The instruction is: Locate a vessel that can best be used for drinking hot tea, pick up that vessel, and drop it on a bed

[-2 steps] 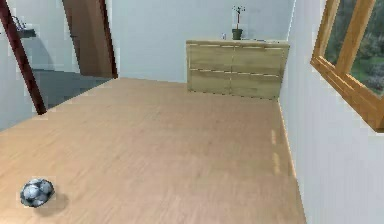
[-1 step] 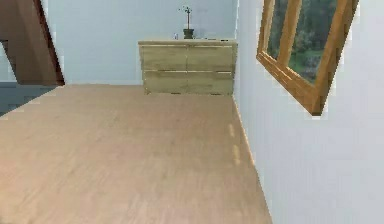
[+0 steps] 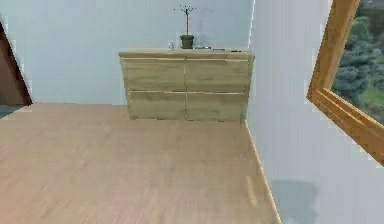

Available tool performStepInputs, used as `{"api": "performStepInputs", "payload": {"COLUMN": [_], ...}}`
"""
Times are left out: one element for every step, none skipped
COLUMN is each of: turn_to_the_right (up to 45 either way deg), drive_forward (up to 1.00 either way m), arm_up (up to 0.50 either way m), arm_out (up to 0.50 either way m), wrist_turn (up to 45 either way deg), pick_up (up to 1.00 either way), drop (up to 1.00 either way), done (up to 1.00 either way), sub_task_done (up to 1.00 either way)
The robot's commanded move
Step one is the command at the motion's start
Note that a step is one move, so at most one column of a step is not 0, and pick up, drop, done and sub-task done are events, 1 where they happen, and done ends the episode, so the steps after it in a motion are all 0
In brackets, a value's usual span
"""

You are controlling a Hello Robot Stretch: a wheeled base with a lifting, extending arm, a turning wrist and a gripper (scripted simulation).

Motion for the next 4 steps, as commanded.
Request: {"api": "performStepInputs", "payload": {"turn_to_the_right": [0.0,0.0,-45.0,-45.0], "drive_forward": [1.0,0.9,0.0,0.0], "arm_up": [0.0,0.0,0.0,0.0], "arm_out": [0.0,0.0,0.0,0.0], "wrist_turn": [0.0,0.0,0.0,0.0], "pick_up": [0.0,0.0,0.0,0.0], "drop": [0.0,0.0,0.0,0.0], "done": [0.0,0.0,0.0,0.0], "sub_task_done": [0.0,0.0,0.0,0.0]}}
